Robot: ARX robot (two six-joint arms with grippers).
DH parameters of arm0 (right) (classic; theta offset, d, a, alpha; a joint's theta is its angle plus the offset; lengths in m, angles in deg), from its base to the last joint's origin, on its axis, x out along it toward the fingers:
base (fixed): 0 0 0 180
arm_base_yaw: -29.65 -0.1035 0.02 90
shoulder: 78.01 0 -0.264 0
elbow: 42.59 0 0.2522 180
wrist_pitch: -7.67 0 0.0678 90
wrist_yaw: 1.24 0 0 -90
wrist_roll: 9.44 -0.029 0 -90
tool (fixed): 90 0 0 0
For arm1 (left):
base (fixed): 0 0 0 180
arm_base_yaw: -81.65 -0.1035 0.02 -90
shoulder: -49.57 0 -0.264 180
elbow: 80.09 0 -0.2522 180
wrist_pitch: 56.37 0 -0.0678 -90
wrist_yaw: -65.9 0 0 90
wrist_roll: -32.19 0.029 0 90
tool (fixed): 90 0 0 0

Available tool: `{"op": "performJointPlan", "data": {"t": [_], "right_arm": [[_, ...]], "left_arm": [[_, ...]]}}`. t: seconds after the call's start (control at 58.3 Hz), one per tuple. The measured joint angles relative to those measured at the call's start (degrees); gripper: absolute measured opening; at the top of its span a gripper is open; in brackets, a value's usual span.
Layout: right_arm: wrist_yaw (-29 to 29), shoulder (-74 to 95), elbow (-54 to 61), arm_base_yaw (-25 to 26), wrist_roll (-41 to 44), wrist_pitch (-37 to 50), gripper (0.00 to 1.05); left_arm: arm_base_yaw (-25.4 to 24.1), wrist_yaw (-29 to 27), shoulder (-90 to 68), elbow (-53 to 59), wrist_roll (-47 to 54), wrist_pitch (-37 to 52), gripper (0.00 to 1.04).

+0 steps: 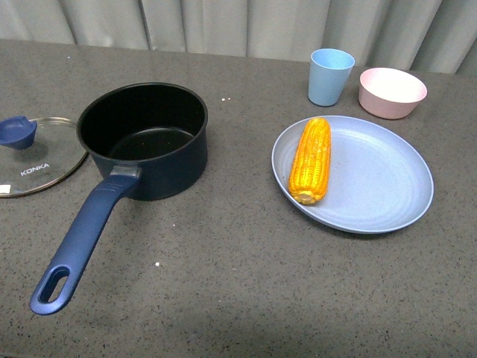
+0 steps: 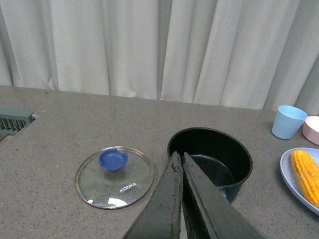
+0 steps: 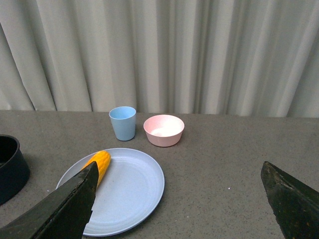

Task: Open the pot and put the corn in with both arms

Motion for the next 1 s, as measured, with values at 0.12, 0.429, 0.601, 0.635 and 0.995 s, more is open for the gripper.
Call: {"op": "performJointPlan", "data": {"t": [0.12, 0.429, 0.601, 0.635, 0.995], "right_arm": [[0.02, 0.0, 0.0, 0.0, 0.02, 0.0, 0.95], [-3.69, 18.05, -6.45, -0.87, 6.36, -3.96, 0.95], [-3.02, 45.99, -13.77, -3.67, 7.52, 11.8, 0.95], [-2.73, 52.78, -15.93, -4.17, 7.34, 14.78, 0.95], [-0.09, 96.41, -38.77, -12.48, -7.76, 14.21, 0.95]], "left_arm": [[0.02, 0.04, 6.99, 0.0, 0.0, -6.8, 0.04], [0.04, 0.04, 7.28, 0.0, 0.0, -7.02, 0.43], [0.04, 0.04, 7.28, 0.0, 0.0, -7.02, 0.72], [0.04, 0.04, 7.28, 0.0, 0.0, -7.02, 0.77], [0.04, 0.04, 7.28, 0.0, 0.15, -7.02, 0.98]]}}
